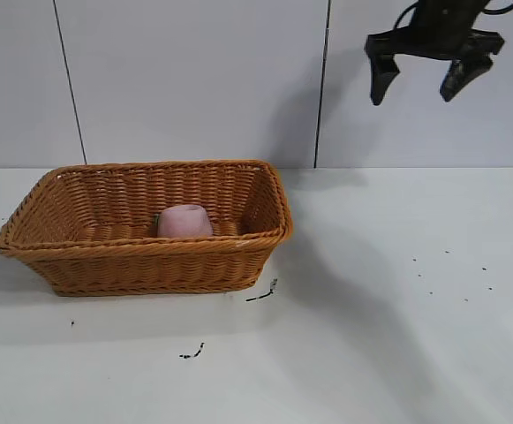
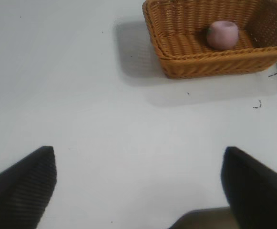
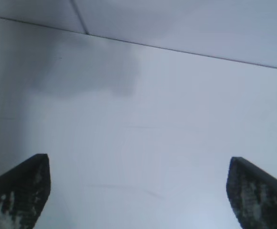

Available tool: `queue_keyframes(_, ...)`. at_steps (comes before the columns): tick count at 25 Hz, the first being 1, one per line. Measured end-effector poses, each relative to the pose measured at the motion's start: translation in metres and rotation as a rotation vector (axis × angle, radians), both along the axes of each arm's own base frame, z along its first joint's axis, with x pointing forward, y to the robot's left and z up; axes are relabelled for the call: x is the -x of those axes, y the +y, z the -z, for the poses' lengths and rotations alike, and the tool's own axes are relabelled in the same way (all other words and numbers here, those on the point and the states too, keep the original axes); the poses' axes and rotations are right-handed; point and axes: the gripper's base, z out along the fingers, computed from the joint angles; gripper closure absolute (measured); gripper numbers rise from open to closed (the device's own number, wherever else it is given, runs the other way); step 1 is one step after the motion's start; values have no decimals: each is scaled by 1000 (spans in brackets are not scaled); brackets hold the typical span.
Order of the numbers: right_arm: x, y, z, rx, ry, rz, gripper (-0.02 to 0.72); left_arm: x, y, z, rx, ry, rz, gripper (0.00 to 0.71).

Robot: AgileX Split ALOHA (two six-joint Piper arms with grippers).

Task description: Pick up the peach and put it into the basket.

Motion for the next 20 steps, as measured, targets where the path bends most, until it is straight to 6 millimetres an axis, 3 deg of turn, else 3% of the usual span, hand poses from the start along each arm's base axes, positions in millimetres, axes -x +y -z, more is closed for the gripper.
queue_keyframes(6,30,0,-26,1,24,-1,14,0,0,0,0,0,0,18)
queue_keyframes(10,73,-1,-51,-8,50,-2,14,0,0,0,0,0,0,18)
queue_keyframes(15,156,-3,-78,-8,80,-2,14,0,0,0,0,0,0,18)
queue_keyframes(20,251,-6,-79,-8,108,-2,14,0,0,0,0,0,0,18)
